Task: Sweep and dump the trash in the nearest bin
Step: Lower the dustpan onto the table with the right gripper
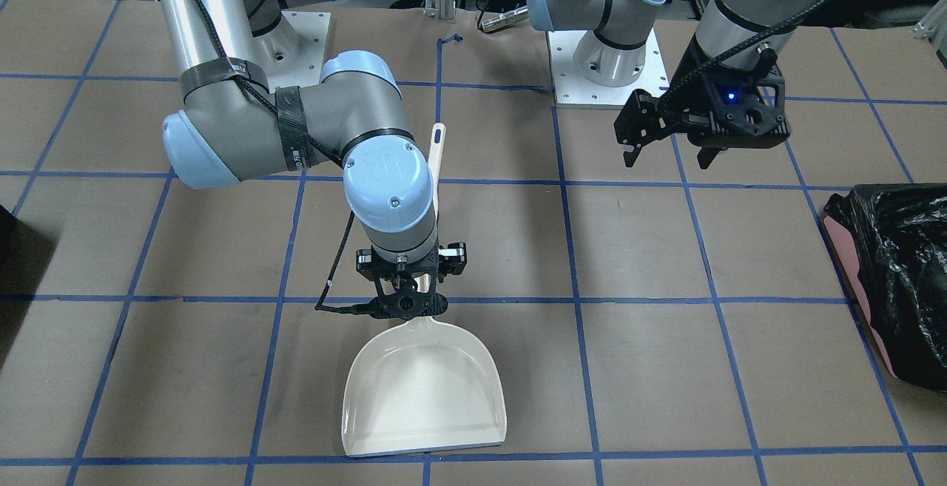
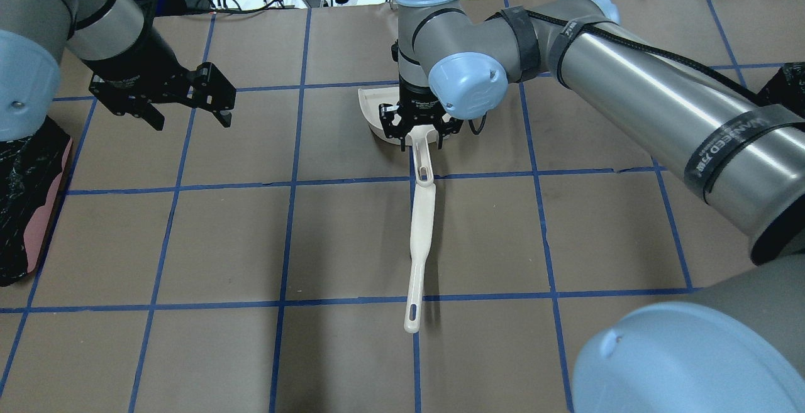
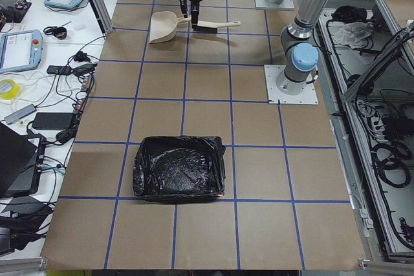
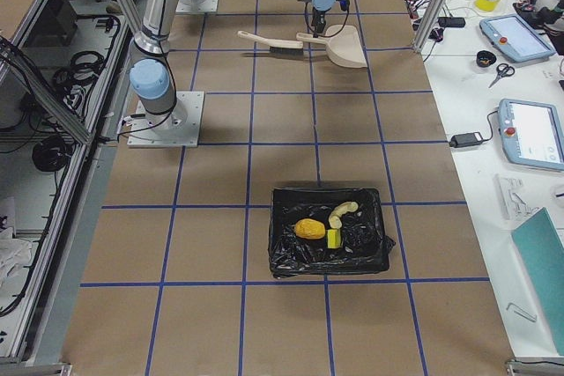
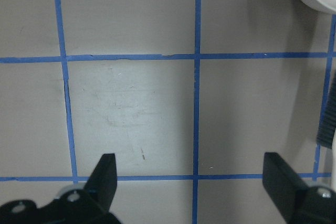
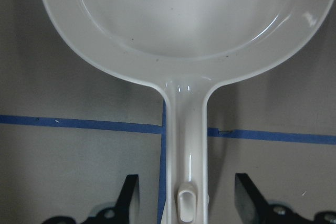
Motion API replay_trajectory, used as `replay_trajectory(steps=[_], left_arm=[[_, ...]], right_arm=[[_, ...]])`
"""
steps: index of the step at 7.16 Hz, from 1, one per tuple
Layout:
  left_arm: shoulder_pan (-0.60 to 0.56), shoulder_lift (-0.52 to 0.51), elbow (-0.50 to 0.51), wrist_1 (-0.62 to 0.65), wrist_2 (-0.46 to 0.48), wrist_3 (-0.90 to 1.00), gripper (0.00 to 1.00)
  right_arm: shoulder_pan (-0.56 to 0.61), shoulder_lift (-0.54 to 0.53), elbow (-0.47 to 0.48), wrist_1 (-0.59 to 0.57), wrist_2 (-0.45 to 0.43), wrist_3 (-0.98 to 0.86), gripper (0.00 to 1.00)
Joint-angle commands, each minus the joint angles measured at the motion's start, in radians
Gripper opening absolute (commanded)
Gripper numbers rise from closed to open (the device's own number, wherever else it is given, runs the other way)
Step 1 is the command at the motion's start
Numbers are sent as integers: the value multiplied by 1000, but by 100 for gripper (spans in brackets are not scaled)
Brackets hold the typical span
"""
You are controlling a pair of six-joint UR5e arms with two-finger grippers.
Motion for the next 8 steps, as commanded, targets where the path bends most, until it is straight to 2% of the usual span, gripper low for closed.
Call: replay_trajectory(steps=[1,5,6,8], left_arm=[[0,-1,0,-1,0,-1,100],[0,-1,2,1,0,0,100],[0,-1,2,1,-2,-1,100],[-2,-1,2,1,-2,-1,100]], right_arm=[[0,-2,-3,-5,0,-3,75],[-44,-121,-18,-7,0,-12,98],[-75,-153,-21,16,-2,-25,100],[-158,-208,-43,152,-3,-121,100]])
